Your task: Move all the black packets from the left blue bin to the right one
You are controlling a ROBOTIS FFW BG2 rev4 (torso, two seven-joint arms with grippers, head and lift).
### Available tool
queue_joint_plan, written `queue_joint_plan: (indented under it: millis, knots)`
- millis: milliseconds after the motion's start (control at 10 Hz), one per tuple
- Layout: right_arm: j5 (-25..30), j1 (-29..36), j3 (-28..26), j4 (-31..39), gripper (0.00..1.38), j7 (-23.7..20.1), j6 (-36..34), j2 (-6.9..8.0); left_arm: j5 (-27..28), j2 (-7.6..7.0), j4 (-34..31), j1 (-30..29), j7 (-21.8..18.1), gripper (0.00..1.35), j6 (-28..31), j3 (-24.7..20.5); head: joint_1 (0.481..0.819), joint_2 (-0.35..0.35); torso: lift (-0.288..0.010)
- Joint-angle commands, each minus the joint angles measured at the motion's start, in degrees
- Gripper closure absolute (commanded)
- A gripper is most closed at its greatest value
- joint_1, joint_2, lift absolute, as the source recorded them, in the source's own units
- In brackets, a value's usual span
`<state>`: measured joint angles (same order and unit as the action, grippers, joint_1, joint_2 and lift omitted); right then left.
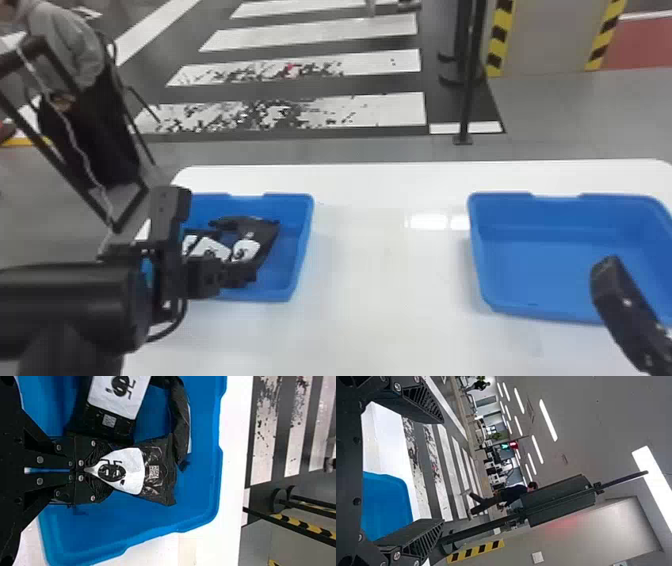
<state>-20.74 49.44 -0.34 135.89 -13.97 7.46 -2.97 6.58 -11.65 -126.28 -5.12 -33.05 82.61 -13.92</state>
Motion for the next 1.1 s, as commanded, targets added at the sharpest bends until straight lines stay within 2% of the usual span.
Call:
queue_joint_plan:
  millis: [0, 100, 200, 300, 500, 700, 1000]
  knots:
    - [-0.4, 0.2, 0.1, 1.3, 0.14, -0.1, 0.0, -0.02, -2.2, 0.49, -9.5, -5.4, 0.0, 1.21, 0.4, -1.6, 0.695, 0.208, -0.154]
    - [-1.0, -0.4, 0.5, 1.6, 0.14, -0.4, 0.0, -0.02, -3.2, 1.02, -14.7, -7.4, 0.0, 1.21, -0.1, -1.5, 0.695, 0.205, -0.154]
    - [-1.7, -1.1, 0.7, 1.4, 0.14, -0.6, 0.0, -0.02, -4.9, 1.28, -16.9, -8.1, -0.1, 1.21, -0.8, -0.1, 0.695, 0.194, -0.154]
    - [-2.3, -2.6, 1.4, 1.0, 0.14, -1.0, 0.0, -0.02, -7.0, 1.72, -18.1, -8.4, -0.1, 1.21, -2.5, 1.1, 0.695, 0.165, -0.154]
    - [-5.3, -5.7, 2.6, 0.4, 0.14, -2.6, -1.1, -0.19, -9.7, 1.63, -18.8, -8.1, -0.3, 1.21, -5.3, 5.5, 0.695, 0.115, -0.154]
    - [-9.9, -9.4, 4.0, -0.8, 0.14, -5.2, -6.6, -0.63, -12.2, 1.72, -18.8, -7.8, -0.3, 1.21, -7.4, 8.7, 0.695, 0.059, -0.154]
    - [-10.7, -16.7, 4.6, -6.2, 0.14, -10.4, -15.3, -0.63, -15.7, 1.72, -18.8, -6.5, -0.3, 1.21, -9.1, 12.7, 0.695, 0.045, -0.154]
